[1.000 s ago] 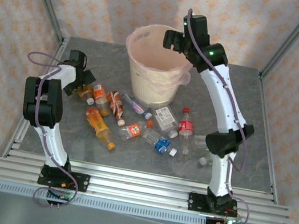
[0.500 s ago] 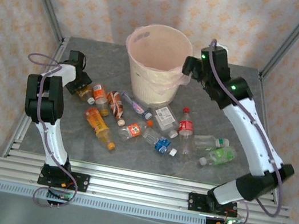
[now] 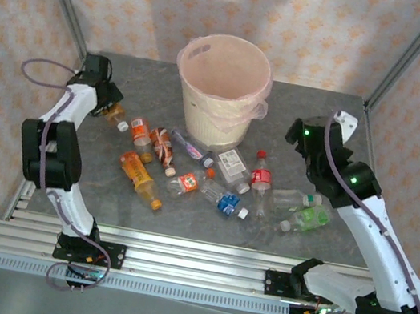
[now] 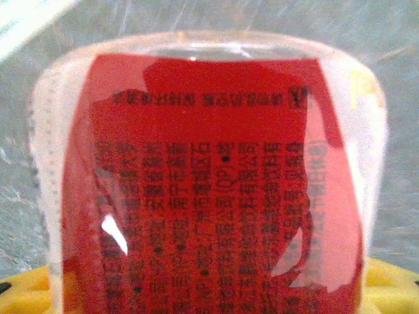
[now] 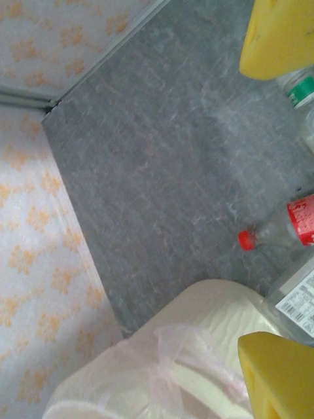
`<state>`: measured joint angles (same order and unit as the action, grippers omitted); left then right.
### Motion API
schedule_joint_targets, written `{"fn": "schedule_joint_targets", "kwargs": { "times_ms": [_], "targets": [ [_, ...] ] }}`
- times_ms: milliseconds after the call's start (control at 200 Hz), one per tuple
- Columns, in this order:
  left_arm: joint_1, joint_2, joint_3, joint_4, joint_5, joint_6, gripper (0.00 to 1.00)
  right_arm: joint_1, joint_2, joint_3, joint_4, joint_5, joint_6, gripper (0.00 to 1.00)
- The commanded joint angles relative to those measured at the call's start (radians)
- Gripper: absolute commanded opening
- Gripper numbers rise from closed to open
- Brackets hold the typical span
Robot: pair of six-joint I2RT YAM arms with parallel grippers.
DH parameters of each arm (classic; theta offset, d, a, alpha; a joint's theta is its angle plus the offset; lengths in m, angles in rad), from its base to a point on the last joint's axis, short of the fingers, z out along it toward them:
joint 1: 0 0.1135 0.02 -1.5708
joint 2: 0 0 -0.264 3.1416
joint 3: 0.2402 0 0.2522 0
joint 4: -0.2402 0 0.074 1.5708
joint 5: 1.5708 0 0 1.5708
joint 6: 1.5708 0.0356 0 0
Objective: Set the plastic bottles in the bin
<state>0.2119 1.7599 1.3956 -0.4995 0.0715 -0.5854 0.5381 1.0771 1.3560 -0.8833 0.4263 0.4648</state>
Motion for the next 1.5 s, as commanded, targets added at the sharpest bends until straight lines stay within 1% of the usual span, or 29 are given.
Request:
{"fn": "schedule_joint_targets", "kwargs": {
  "times_ms": [0,55,80,180,285,445,641,751,936,1071,1081,1186,1306,1491],
  "targets": [
    [-0.004,-0.115,0.06,-0.03,-0.006,0.045,0.57,0.002,-0.043,-0.049,-0.083,0.076,0.081,0.99],
    [-0.017,-0.154,0.078,-0.034,-0.004,0.045,0.57,-0.002,-0.057,-0.074,-0.103,0.087,0.099,0.99],
    [-0.025,-0.17,0.09,-0.038,-0.003,0.076,0.57,-0.004,-0.062,-0.08,-0.113,0.091,0.109,0.99],
    [-0.075,-0.221,0.157,-0.061,-0.005,0.109,0.57,-0.012,-0.078,-0.114,-0.143,0.093,0.145,0.99],
    [-0.159,-0.256,0.238,-0.065,-0.016,0.141,0.58,-0.018,-0.098,-0.161,-0.164,0.094,0.191,0.99],
    [-0.299,-0.26,0.362,-0.037,-0.027,0.18,0.58,-0.024,-0.147,-0.26,-0.191,0.08,0.274,0.99],
    [-0.464,-0.188,0.515,0.004,-0.012,0.244,0.58,-0.03,-0.231,-0.387,-0.207,0.042,0.362,0.99],
    [-0.547,-0.119,0.61,0.01,0.004,0.309,0.58,-0.035,-0.241,-0.405,-0.245,0.044,0.379,0.99],
    [-0.674,0.021,0.757,0.025,-0.051,0.458,0.58,-0.039,-0.248,-0.448,-0.283,0.046,0.429,0.99],
    [-0.718,0.143,0.903,-0.016,-0.085,0.535,0.58,-0.041,-0.271,-0.503,-0.285,0.036,0.491,0.99],
    [-0.722,0.171,0.912,-0.02,-0.088,0.541,0.58,-0.042,-0.275,-0.508,-0.282,0.035,0.495,0.99],
    [-0.743,0.265,1.0,-0.033,-0.12,0.592,0.59,-0.044,-0.304,-0.552,-0.262,0.026,0.515,0.99],
    [-0.749,0.347,1.067,-0.027,-0.125,0.621,0.6,-0.047,-0.323,-0.582,-0.281,0.044,0.552,0.99],
    [-0.748,0.433,1.138,-0.051,-0.174,0.688,0.62,-0.059,-0.358,-0.618,-0.304,0.059,0.589,0.99]
  ]
}}
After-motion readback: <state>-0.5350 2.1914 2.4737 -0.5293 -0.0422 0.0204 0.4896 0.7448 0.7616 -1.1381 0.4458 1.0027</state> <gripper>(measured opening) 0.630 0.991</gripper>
